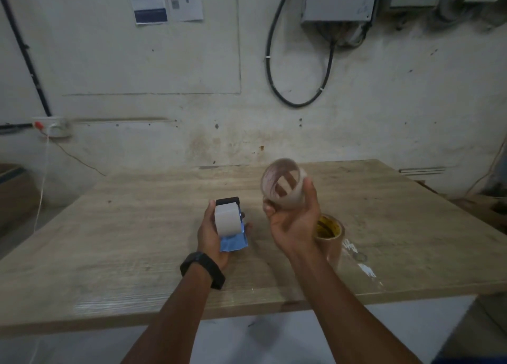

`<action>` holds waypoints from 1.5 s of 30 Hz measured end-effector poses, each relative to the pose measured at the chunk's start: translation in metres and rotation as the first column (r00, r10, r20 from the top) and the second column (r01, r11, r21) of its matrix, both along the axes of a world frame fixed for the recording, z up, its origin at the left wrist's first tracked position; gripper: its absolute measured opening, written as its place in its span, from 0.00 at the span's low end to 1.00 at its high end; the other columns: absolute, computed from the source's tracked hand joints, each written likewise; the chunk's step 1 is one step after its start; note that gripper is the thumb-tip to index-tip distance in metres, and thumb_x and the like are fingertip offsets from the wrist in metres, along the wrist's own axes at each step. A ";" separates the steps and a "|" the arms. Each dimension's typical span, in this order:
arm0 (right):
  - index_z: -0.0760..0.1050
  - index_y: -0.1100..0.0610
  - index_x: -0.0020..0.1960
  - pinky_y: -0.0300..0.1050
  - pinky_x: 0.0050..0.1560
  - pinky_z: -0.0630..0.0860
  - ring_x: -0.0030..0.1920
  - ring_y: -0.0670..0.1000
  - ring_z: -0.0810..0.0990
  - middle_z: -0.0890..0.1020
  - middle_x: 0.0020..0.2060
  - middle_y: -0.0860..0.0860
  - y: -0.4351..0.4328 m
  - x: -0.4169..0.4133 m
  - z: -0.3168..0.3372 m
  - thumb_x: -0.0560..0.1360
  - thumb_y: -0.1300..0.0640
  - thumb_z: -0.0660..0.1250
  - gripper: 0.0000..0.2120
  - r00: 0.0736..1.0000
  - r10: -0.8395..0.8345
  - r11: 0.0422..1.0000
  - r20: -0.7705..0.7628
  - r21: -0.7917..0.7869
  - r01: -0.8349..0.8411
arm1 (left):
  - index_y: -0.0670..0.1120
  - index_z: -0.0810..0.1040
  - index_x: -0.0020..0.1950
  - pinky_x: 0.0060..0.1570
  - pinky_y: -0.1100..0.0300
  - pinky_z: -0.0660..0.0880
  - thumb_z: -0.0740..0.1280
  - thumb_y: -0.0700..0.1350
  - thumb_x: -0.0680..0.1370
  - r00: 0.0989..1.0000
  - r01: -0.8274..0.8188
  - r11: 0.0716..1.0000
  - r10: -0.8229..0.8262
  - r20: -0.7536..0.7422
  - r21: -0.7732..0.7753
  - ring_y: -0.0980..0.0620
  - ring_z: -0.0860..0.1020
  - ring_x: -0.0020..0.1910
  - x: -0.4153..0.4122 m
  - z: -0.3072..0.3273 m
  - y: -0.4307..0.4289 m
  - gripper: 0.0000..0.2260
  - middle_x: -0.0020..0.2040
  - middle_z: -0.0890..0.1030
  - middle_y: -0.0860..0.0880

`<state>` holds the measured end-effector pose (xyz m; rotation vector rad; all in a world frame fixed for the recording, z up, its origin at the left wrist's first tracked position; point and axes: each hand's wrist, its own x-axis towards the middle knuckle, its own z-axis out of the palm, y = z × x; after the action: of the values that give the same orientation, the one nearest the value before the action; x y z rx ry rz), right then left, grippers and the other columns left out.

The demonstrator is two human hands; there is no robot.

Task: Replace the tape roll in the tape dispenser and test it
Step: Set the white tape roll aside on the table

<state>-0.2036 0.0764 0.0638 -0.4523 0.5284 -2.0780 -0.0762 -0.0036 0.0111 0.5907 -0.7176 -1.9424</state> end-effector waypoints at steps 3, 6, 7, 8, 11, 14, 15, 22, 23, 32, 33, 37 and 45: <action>0.79 0.57 0.59 0.42 0.31 0.75 0.44 0.53 0.80 0.81 0.53 0.58 -0.008 -0.023 0.026 0.75 0.39 0.70 0.23 0.923 -0.263 0.941 -0.283 0.135 0.309 | 0.40 0.79 0.62 0.40 0.50 0.84 0.64 0.61 0.79 0.999 0.038 0.999 -0.038 0.002 0.022 0.43 0.80 0.43 0.002 0.001 0.000 0.25 0.49 0.81 0.40; 0.77 0.52 0.64 0.40 0.29 0.75 0.49 0.54 0.83 0.82 0.56 0.54 -0.011 -0.051 0.039 0.73 0.39 0.72 0.25 0.725 -0.398 0.828 -0.562 0.121 0.548 | 0.39 0.78 0.64 0.38 0.50 0.84 0.63 0.61 0.79 0.999 0.039 0.999 -0.039 0.021 0.014 0.43 0.80 0.43 0.002 0.001 -0.001 0.26 0.48 0.81 0.39; 0.77 0.51 0.65 0.40 0.30 0.76 0.52 0.55 0.83 0.82 0.58 0.54 -0.012 -0.060 0.040 0.72 0.39 0.73 0.26 0.677 -0.387 0.807 -0.626 0.124 0.577 | 0.39 0.78 0.63 0.38 0.50 0.84 0.63 0.60 0.80 0.999 0.037 0.999 -0.037 0.017 0.012 0.43 0.80 0.42 0.002 0.002 0.000 0.25 0.48 0.81 0.39; 0.75 0.50 0.65 0.41 0.32 0.77 0.54 0.55 0.83 0.82 0.60 0.53 -0.011 -0.070 0.039 0.72 0.39 0.74 0.26 0.643 -0.367 0.790 -0.672 0.140 0.597 | 0.39 0.78 0.62 0.38 0.50 0.84 0.62 0.60 0.80 0.999 0.039 0.999 -0.039 0.014 0.003 0.43 0.80 0.42 0.001 0.002 0.001 0.25 0.47 0.81 0.39; 0.74 0.52 0.67 0.47 0.43 0.80 0.55 0.53 0.81 0.80 0.60 0.50 -0.008 -0.096 0.036 0.72 0.43 0.76 0.28 0.582 -0.329 0.732 -0.744 0.188 0.655 | 0.40 0.79 0.61 0.39 0.50 0.84 0.62 0.59 0.80 0.999 0.042 0.999 -0.042 0.010 -0.003 0.43 0.80 0.44 0.000 0.003 0.001 0.24 0.48 0.81 0.39; 0.74 0.57 0.69 0.45 0.52 0.74 0.56 0.50 0.78 0.78 0.58 0.50 -0.007 -0.126 0.025 0.69 0.43 0.78 0.34 0.441 -0.260 0.633 -0.859 0.193 0.750 | 0.41 0.79 0.59 0.39 0.50 0.84 0.63 0.59 0.80 0.999 0.037 0.999 -0.036 0.027 -0.016 0.43 0.80 0.44 0.000 0.003 0.001 0.23 0.48 0.82 0.40; 0.75 0.58 0.68 0.45 0.53 0.74 0.57 0.52 0.79 0.80 0.59 0.52 -0.007 -0.135 0.021 0.68 0.42 0.79 0.35 0.384 -0.226 0.606 -0.895 0.179 0.775 | 0.41 0.79 0.60 0.38 0.50 0.84 0.63 0.59 0.79 0.999 0.036 0.999 -0.036 0.030 -0.021 0.43 0.81 0.44 0.000 0.004 0.002 0.23 0.48 0.82 0.40; 0.74 0.55 0.69 0.56 0.64 0.75 0.65 0.60 0.77 0.80 0.65 0.57 -0.003 -0.185 -0.008 0.60 0.31 0.73 0.45 0.151 0.082 0.489 -0.985 0.171 0.855 | 0.42 0.80 0.58 0.38 0.50 0.84 0.65 0.60 0.77 0.999 0.047 0.999 -0.047 0.020 0.000 0.43 0.80 0.44 0.000 0.004 0.001 0.22 0.48 0.82 0.39; 0.73 0.55 0.70 0.56 0.65 0.74 0.67 0.62 0.74 0.79 0.67 0.57 -0.002 -0.190 -0.012 0.61 0.32 0.75 0.45 0.127 0.140 0.473 -0.982 0.179 0.863 | 0.41 0.80 0.59 0.39 0.50 0.84 0.66 0.60 0.76 0.998 0.051 0.999 -0.051 0.024 0.005 0.42 0.80 0.45 0.000 0.004 0.001 0.24 0.50 0.81 0.39; 0.69 0.55 0.74 0.57 0.66 0.69 0.71 0.63 0.68 0.74 0.72 0.55 -0.018 -0.224 -0.032 0.63 0.33 0.74 0.46 0.024 0.336 0.384 -0.942 0.160 0.910 | 0.40 0.78 0.64 0.42 0.49 0.84 0.64 0.61 0.78 0.997 0.066 0.997 -0.068 0.037 0.050 0.41 0.81 0.46 -0.002 0.004 -0.004 0.27 0.49 0.82 0.39; 0.71 0.54 0.73 0.56 0.65 0.68 0.70 0.62 0.69 0.75 0.71 0.54 -0.022 -0.229 -0.033 0.62 0.31 0.71 0.46 0.013 0.352 0.382 -0.936 0.157 0.911 | 0.41 0.77 0.65 0.42 0.49 0.84 0.64 0.61 0.78 0.997 0.064 0.997 -0.066 0.038 0.050 0.41 0.81 0.46 -0.002 0.004 -0.004 0.27 0.49 0.82 0.39; 0.77 0.50 0.67 0.56 0.61 0.67 0.68 0.58 0.72 0.77 0.68 0.50 -0.040 -0.266 -0.046 0.57 0.28 0.63 0.43 0.006 0.421 0.317 -0.907 0.153 0.936 | 0.41 0.77 0.64 0.38 0.51 0.84 0.65 0.60 0.78 0.997 0.068 0.997 -0.069 0.023 0.047 0.42 0.81 0.46 0.000 0.004 -0.004 0.26 0.52 0.81 0.39; 0.76 0.48 0.67 0.58 0.63 0.67 0.68 0.59 0.72 0.76 0.67 0.51 -0.049 -0.291 -0.051 0.57 0.28 0.61 0.43 -0.008 0.473 0.258 -0.881 0.130 0.957 | 0.41 0.78 0.61 0.41 0.51 0.84 0.63 0.61 0.79 0.992 0.127 0.990 -0.127 -0.003 0.056 0.42 0.80 0.45 -0.001 0.009 -0.001 0.24 0.51 0.80 0.39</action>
<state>-0.4945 0.0276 0.0123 -1.0732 2.9695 -0.8628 -0.0777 -0.0043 0.0198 0.5916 -0.7178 -2.0855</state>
